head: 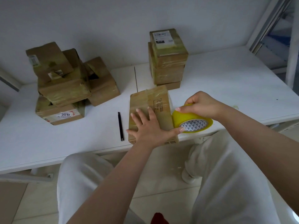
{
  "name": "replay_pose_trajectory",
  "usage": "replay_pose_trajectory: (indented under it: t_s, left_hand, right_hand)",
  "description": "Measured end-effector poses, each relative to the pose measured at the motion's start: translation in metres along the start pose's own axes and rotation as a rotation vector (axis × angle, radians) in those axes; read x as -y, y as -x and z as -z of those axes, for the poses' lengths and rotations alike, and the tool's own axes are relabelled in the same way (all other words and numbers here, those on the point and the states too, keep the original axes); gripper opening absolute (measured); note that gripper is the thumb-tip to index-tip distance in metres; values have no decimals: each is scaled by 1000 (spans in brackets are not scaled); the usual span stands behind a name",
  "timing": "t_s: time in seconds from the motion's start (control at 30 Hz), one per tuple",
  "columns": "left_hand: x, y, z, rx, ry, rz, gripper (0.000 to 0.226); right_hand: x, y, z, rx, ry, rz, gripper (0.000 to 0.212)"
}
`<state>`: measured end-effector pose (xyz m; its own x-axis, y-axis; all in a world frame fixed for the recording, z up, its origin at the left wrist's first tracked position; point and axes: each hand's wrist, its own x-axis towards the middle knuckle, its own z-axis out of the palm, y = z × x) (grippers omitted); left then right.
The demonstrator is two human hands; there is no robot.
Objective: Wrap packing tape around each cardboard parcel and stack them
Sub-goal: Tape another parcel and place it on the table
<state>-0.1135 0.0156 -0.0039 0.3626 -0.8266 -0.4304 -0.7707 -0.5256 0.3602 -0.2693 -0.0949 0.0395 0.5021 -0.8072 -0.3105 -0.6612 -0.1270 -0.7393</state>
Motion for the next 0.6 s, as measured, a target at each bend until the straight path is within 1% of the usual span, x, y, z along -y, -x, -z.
replay_pose_trajectory:
  t_s: [0.1,0.17,0.23,0.3,0.33,0.37,0.4,0.43,0.47,0.53,0.6]
  left_hand:
    - [0,0,4,-20,6,20,139]
    - [6,-2,7,-44,57,5,132]
    - [18,-8,10,-73,148,-30,133]
    - [30,-12,16,-61,351,-72,136]
    - [34,-11,19,-36,514,-86,132]
    - [38,-9,20,-5,688,-95,123]
    - [41,-6,19,36,836,-104,109]
    - [43,-5,17,72,943,-110,97]
    - [46,-4,14,101,1024,-111,94]
    - [55,-7,7,125,1135,-122,99]
    - [66,-14,7,99,1156,-197,95]
  right_hand:
    - [10,0,1,21,10,25,38]
    - [16,0,3,44,-12,43,41]
    - [26,2,6,70,-82,93,46]
    - [41,3,13,93,-146,166,53]
    - [49,3,18,113,-170,200,54]
    - [58,2,25,141,-188,227,54]
    - [66,2,31,171,-198,247,53]
    - [73,1,35,195,-197,265,51]
    - [78,-1,37,213,-186,276,49]
    - [83,-5,30,227,-150,272,47]
    - [84,-9,17,191,-136,237,56]
